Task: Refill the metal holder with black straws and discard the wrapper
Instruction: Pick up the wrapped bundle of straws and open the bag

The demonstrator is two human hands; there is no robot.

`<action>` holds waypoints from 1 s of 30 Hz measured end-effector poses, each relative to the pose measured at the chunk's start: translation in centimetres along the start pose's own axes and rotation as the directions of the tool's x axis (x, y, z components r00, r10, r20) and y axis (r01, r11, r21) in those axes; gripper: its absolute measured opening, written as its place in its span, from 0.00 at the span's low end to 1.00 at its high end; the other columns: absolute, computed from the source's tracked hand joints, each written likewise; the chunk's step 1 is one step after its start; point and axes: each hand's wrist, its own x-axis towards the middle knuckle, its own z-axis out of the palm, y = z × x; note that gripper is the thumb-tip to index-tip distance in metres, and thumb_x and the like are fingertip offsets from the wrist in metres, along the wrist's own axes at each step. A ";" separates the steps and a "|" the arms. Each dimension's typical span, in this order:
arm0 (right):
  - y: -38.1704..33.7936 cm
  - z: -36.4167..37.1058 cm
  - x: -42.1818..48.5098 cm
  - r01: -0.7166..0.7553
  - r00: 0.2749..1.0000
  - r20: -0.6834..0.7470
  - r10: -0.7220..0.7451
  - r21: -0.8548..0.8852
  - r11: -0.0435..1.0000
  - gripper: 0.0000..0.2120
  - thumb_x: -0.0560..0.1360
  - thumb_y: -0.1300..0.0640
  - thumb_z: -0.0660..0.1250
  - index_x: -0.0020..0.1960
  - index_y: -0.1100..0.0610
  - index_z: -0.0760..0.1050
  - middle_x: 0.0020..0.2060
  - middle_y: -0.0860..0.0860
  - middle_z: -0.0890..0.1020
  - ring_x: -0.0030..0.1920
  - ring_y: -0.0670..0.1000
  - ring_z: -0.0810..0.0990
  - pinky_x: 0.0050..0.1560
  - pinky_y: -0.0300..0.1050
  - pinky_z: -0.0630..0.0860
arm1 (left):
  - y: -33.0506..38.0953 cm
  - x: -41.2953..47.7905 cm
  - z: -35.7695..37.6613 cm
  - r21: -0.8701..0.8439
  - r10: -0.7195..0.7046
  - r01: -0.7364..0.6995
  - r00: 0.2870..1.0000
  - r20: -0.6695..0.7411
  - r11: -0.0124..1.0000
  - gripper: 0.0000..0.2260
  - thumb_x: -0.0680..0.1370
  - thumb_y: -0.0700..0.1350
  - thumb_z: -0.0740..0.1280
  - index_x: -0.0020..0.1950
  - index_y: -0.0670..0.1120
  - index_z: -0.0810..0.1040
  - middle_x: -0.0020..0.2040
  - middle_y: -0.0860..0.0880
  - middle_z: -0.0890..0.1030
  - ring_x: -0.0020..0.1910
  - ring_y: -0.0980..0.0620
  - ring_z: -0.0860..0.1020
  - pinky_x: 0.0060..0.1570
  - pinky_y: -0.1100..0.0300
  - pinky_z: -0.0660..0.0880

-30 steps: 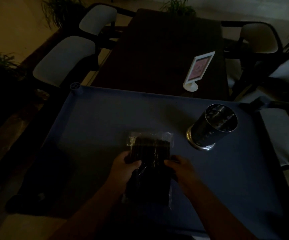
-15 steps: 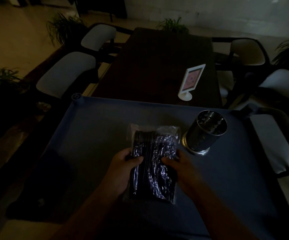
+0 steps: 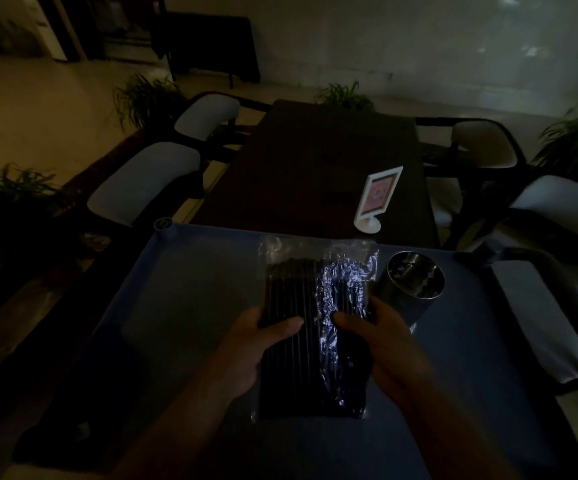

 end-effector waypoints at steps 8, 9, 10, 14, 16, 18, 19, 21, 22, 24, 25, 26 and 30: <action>-3.4 1.6 0.2 0.123 0.992 0.012 -0.122 -0.073 0.990 0.18 0.72 0.65 0.70 0.61 0.58 0.77 0.54 0.56 0.85 0.54 0.56 0.85 0.54 0.55 0.80 | 3.7 0.8 0.5 0.040 0.132 -0.136 0.987 0.087 0.990 0.21 0.68 0.41 0.77 0.59 0.51 0.80 0.57 0.44 0.84 0.56 0.44 0.82 0.48 0.53 0.81; -3.7 1.8 0.2 0.137 0.991 0.008 -0.136 -0.081 0.987 0.17 0.72 0.65 0.70 0.61 0.58 0.77 0.53 0.55 0.85 0.54 0.55 0.85 0.54 0.54 0.80 | 4.2 1.0 0.5 0.065 0.149 -0.154 0.986 0.077 0.986 0.23 0.68 0.41 0.78 0.61 0.49 0.78 0.57 0.44 0.84 0.56 0.44 0.82 0.47 0.53 0.81; -3.8 1.9 0.2 0.138 0.990 -0.001 -0.138 -0.086 0.987 0.17 0.73 0.65 0.70 0.61 0.57 0.77 0.53 0.55 0.86 0.53 0.55 0.85 0.54 0.54 0.81 | 4.4 1.0 0.4 0.070 0.157 -0.162 0.985 0.066 0.984 0.24 0.67 0.41 0.78 0.62 0.48 0.77 0.56 0.44 0.84 0.55 0.44 0.83 0.47 0.54 0.81; -4.3 2.0 0.4 0.161 0.986 -0.027 -0.163 -0.078 0.984 0.17 0.72 0.64 0.71 0.60 0.58 0.77 0.52 0.55 0.86 0.52 0.56 0.85 0.55 0.57 0.80 | 5.0 1.2 0.3 0.088 0.204 -0.206 0.978 0.032 0.975 0.21 0.66 0.40 0.77 0.58 0.50 0.80 0.53 0.47 0.86 0.52 0.47 0.84 0.42 0.58 0.81; -4.5 1.8 0.5 0.175 0.983 -0.051 -0.179 -0.071 0.982 0.20 0.69 0.61 0.74 0.60 0.56 0.76 0.52 0.55 0.85 0.51 0.56 0.85 0.53 0.58 0.81 | 4.8 1.3 0.5 0.089 0.213 -0.213 0.977 0.006 0.973 0.19 0.65 0.42 0.79 0.54 0.53 0.82 0.53 0.47 0.86 0.53 0.48 0.84 0.44 0.58 0.82; -4.8 1.6 0.7 0.185 0.980 -0.063 -0.191 -0.086 0.979 0.23 0.65 0.57 0.74 0.59 0.53 0.76 0.53 0.55 0.85 0.50 0.55 0.86 0.50 0.54 0.82 | 4.6 1.4 0.7 0.094 0.217 -0.212 0.975 -0.052 0.973 0.22 0.61 0.45 0.81 0.53 0.54 0.82 0.53 0.50 0.86 0.55 0.50 0.83 0.45 0.59 0.81; -5.0 1.3 0.8 0.196 0.977 -0.066 -0.204 -0.110 0.974 0.23 0.65 0.57 0.74 0.59 0.51 0.75 0.53 0.55 0.85 0.50 0.53 0.86 0.48 0.50 0.83 | 4.5 1.5 0.8 0.095 0.221 -0.214 0.972 -0.077 0.972 0.24 0.60 0.46 0.81 0.54 0.55 0.80 0.53 0.53 0.86 0.55 0.52 0.83 0.44 0.62 0.80; -5.6 0.8 0.9 0.223 0.966 -0.089 -0.245 -0.202 0.954 0.23 0.69 0.58 0.74 0.61 0.48 0.73 0.54 0.53 0.84 0.51 0.51 0.85 0.46 0.44 0.82 | 4.4 1.8 0.8 0.103 0.222 -0.210 0.967 -0.123 0.972 0.30 0.57 0.48 0.82 0.57 0.57 0.76 0.54 0.59 0.84 0.56 0.56 0.81 0.49 0.63 0.76; -6.0 0.6 1.0 0.243 0.955 -0.100 -0.279 -0.271 0.931 0.23 0.70 0.58 0.74 0.62 0.46 0.72 0.55 0.52 0.83 0.52 0.51 0.85 0.46 0.43 0.81 | 4.5 1.8 0.8 0.102 0.214 -0.201 0.968 -0.135 0.974 0.35 0.56 0.50 0.82 0.60 0.56 0.74 0.57 0.60 0.81 0.57 0.57 0.78 0.54 0.61 0.73; -7.0 0.5 1.2 0.312 0.913 -0.106 -0.394 -0.440 0.842 0.25 0.71 0.59 0.74 0.63 0.45 0.68 0.56 0.48 0.81 0.55 0.47 0.82 0.46 0.38 0.78 | 4.6 1.8 0.6 0.087 0.190 -0.180 0.974 -0.120 0.980 0.38 0.54 0.52 0.83 0.61 0.55 0.71 0.57 0.62 0.77 0.56 0.61 0.74 0.56 0.60 0.70; -7.5 0.5 1.2 0.340 0.880 -0.106 -0.462 -0.539 0.771 0.27 0.71 0.58 0.74 0.65 0.45 0.67 0.58 0.47 0.79 0.56 0.45 0.80 0.45 0.35 0.76 | 4.7 1.9 0.5 0.093 0.189 -0.180 0.976 -0.105 0.979 0.36 0.55 0.51 0.83 0.59 0.56 0.72 0.54 0.63 0.79 0.53 0.64 0.76 0.52 0.63 0.73; -8.0 0.7 1.2 0.353 0.841 -0.107 -0.530 -0.633 0.689 0.29 0.71 0.56 0.74 0.67 0.47 0.66 0.59 0.47 0.78 0.57 0.45 0.78 0.45 0.35 0.75 | 4.8 1.9 0.4 0.101 0.191 -0.181 0.977 -0.092 0.978 0.32 0.58 0.49 0.82 0.58 0.56 0.72 0.51 0.64 0.82 0.50 0.67 0.79 0.47 0.67 0.75; -9.9 2.9 0.5 0.443 0.658 0.029 -0.753 -0.823 0.355 0.27 0.71 0.52 0.73 0.66 0.51 0.68 0.62 0.50 0.74 0.61 0.49 0.75 0.56 0.44 0.75 | 4.9 2.0 0.5 0.091 0.216 -0.210 0.975 -0.060 0.973 0.25 0.61 0.42 0.79 0.56 0.50 0.77 0.46 0.59 0.87 0.45 0.61 0.84 0.36 0.67 0.80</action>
